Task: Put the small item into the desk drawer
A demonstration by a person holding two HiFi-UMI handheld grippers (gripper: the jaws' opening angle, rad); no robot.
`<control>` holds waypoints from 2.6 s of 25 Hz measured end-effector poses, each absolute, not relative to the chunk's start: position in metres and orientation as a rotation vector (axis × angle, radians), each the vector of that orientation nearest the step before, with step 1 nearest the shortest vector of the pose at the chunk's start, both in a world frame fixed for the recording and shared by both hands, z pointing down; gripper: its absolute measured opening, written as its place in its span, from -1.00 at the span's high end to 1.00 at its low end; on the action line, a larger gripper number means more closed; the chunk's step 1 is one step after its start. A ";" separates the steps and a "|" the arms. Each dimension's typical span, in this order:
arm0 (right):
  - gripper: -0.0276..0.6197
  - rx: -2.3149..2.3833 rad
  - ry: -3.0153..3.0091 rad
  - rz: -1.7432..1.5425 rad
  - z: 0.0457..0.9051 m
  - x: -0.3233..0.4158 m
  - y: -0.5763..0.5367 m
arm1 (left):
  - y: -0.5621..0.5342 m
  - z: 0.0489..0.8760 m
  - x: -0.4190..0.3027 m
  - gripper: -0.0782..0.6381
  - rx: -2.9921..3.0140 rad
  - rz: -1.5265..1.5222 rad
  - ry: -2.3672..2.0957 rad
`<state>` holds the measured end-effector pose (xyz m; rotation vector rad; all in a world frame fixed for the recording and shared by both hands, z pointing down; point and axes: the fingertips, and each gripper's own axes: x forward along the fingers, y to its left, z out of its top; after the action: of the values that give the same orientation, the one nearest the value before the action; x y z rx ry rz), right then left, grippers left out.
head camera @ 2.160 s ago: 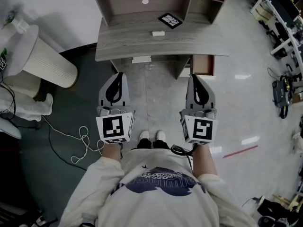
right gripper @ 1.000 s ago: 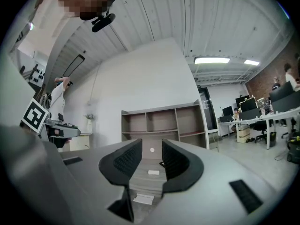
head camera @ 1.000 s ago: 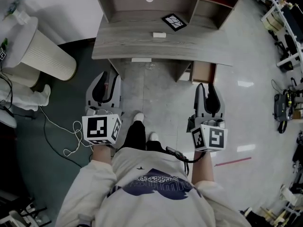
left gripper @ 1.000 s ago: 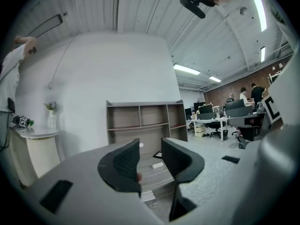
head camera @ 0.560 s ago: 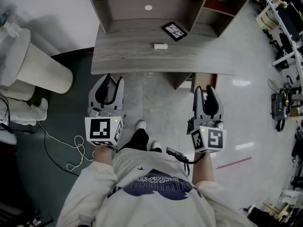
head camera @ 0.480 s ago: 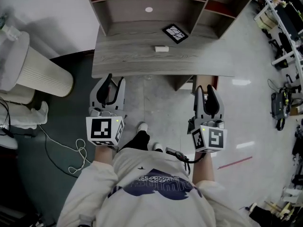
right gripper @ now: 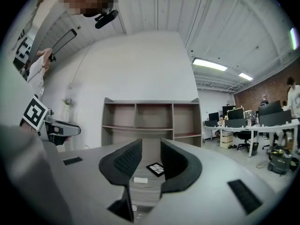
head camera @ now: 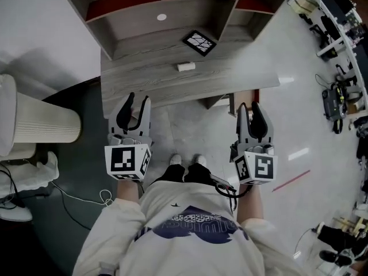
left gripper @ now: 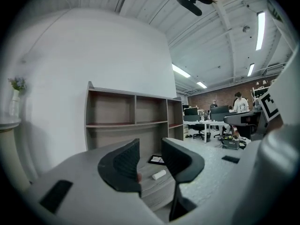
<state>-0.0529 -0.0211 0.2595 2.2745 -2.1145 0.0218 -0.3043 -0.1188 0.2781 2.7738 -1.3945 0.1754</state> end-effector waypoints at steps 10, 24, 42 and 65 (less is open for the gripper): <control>0.56 2.193 -2.162 0.107 0.294 0.000 -0.092 | -0.177 0.302 -0.266 0.42 2.697 0.257 -1.479; 0.56 1.754 -2.311 0.210 0.349 0.061 -0.203 | -0.237 0.338 -0.171 0.41 2.556 0.361 -1.528; 0.35 0.478 -1.988 0.026 0.576 -0.086 -0.307 | -0.252 0.380 -0.196 0.39 2.501 0.410 -1.419; 0.48 0.167 -1.719 0.074 0.646 -0.106 -0.319 | -0.266 0.396 -0.243 0.39 2.449 0.400 -1.423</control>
<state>-0.1057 -0.3192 0.6463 0.1666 -1.7193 0.0741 -0.2432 -0.2656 0.3958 2.4493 -1.4228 0.4003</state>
